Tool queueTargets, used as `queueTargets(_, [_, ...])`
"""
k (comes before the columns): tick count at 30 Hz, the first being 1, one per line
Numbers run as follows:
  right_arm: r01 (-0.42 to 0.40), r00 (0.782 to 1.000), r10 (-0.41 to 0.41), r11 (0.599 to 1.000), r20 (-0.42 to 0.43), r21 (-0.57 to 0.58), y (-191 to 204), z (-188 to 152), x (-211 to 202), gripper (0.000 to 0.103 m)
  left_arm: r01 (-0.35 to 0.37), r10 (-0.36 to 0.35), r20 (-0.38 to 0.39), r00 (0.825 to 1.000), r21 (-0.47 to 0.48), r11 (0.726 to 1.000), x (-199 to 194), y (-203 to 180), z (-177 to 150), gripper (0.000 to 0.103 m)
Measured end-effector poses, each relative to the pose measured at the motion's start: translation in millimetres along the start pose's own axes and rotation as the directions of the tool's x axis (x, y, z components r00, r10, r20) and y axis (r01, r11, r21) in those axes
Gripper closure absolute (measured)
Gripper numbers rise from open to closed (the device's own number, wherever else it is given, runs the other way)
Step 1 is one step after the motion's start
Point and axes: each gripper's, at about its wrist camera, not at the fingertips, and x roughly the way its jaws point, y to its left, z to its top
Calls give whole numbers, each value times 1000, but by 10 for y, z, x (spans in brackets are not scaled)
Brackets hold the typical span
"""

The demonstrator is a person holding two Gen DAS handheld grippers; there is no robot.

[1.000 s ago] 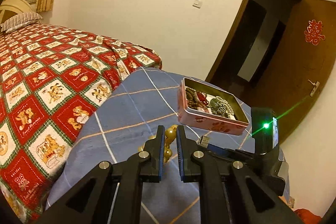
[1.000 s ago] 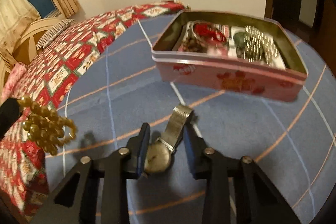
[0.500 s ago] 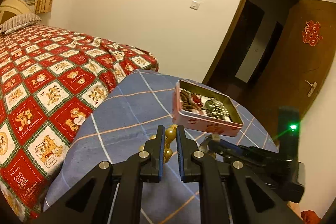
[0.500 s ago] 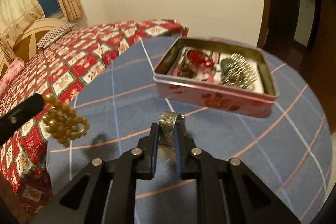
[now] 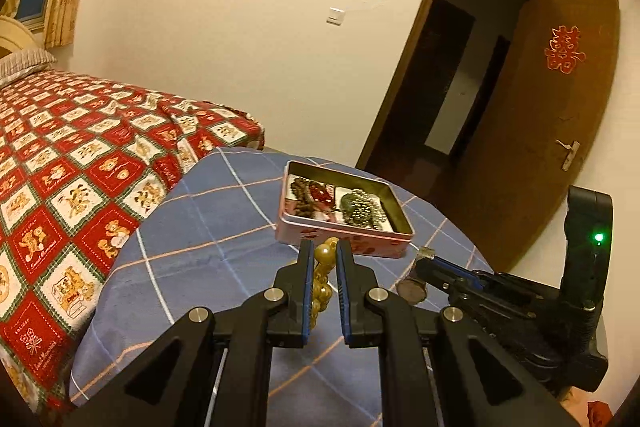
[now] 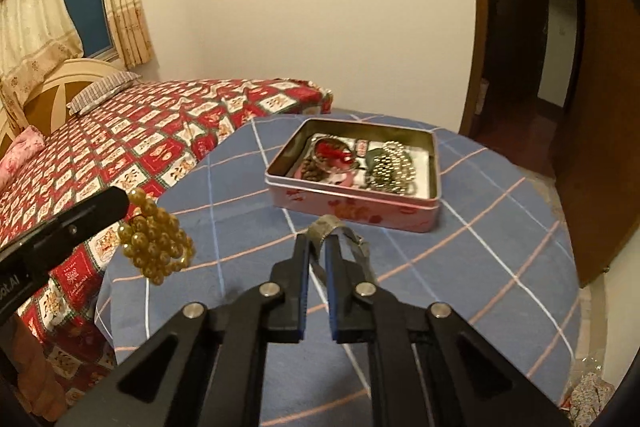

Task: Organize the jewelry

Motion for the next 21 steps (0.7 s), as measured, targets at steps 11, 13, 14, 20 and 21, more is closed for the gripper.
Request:
queueTargets(11, [26,997,-27,1000,73,16,-110,-2,-300,95,30,-30,1,1000,32,999,2,-203,8,93])
queueTargets(13, [25,996,-27,1000,83,17,-124,20,-328,95,34,-34,2,999,39,999,7,-233,10,93])
queueTargets(14, [24,996,-26,1000,84,18,-141,19,-329,95,34,-34,2,999,41,999,13,-240,13,93])
queueTargets(20, [48,997,-52,996,56,73,-424,-75,-256,94,28,-28,0,1000,38,999,11,-213,3,93])
queueTargets(21, [53,998,-56,994,33,96,-520,-128,-214,92,26,-26,0,1000,37,999,14,-200,0,93])
